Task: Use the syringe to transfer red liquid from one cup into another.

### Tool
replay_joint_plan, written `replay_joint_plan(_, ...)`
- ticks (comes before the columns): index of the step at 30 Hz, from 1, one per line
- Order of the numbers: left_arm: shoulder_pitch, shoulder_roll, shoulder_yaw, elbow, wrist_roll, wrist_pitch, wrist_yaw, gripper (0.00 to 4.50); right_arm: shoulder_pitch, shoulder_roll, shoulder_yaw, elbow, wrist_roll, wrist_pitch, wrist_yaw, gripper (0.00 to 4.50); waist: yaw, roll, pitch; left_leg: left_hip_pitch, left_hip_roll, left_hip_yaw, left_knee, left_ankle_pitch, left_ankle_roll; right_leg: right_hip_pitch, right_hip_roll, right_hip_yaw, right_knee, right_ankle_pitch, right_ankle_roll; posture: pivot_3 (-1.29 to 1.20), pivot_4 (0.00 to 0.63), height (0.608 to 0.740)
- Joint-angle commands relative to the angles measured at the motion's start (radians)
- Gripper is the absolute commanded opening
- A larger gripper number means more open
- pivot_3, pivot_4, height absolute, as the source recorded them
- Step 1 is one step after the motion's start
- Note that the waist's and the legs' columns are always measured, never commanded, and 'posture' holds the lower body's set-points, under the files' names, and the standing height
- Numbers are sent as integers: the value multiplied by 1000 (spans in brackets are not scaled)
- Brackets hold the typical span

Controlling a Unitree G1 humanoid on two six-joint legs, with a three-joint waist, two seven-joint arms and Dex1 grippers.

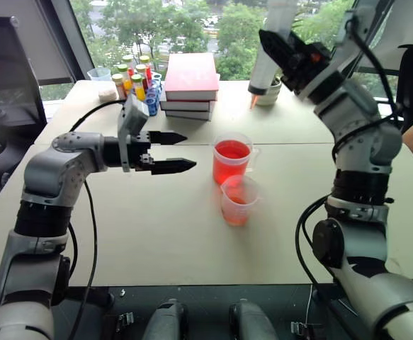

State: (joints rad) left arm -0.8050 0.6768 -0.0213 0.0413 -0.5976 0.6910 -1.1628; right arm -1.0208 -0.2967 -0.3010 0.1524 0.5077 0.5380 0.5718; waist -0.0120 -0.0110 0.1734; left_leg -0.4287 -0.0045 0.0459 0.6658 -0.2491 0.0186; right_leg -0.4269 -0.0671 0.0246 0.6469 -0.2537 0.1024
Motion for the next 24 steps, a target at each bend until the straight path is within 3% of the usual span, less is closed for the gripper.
replay_joint_plan(1,-60,-3,11,3,7,-20,-10,4500,59,47,42,-38,10,-119,52,1375,-2,0,0,0,0,0,0,0,0,0,0,0,0,0,0,0,150,740)
replay_joint_plan(12,-220,-101,6,162,47,-71,21,4500,218,115,171,119,-125,-430,102,1375,-6,0,0,1,1,0,-1,0,0,-1,2,0,1,0,0,0,150,740)
replay_joint_plan(24,-453,-275,8,509,180,-278,48,4500,246,118,211,155,-156,-492,106,1375,-4,0,0,1,1,0,-1,0,0,-1,3,0,1,0,0,0,150,740)
